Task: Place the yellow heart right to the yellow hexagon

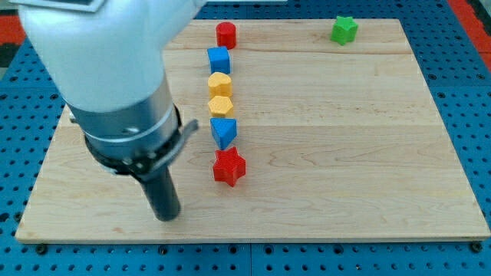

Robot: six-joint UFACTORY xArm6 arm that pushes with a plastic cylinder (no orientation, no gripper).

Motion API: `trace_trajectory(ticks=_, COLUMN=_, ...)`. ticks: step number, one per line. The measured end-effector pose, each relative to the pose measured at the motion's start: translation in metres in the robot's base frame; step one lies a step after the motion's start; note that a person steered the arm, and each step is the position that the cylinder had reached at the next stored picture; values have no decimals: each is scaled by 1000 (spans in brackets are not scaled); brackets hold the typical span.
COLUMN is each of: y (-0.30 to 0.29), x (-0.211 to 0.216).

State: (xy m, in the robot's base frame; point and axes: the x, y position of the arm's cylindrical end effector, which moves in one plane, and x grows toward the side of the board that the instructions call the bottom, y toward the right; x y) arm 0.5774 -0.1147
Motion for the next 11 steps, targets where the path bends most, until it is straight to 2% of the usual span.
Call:
trace_trajectory(ticks=1, y=-42, x=-49)
trace_trajectory(ticks=3, y=-85, x=-127)
trace_trajectory(ticks=4, y=-93, x=-206)
trace_trajectory(ticks=5, y=-93, x=-219)
trace_trajectory(ticks=7, y=-93, x=-220)
trace_trajectory(ticks=8, y=-64, x=-221)
trace_trajectory(ticks=11, y=142, x=-217)
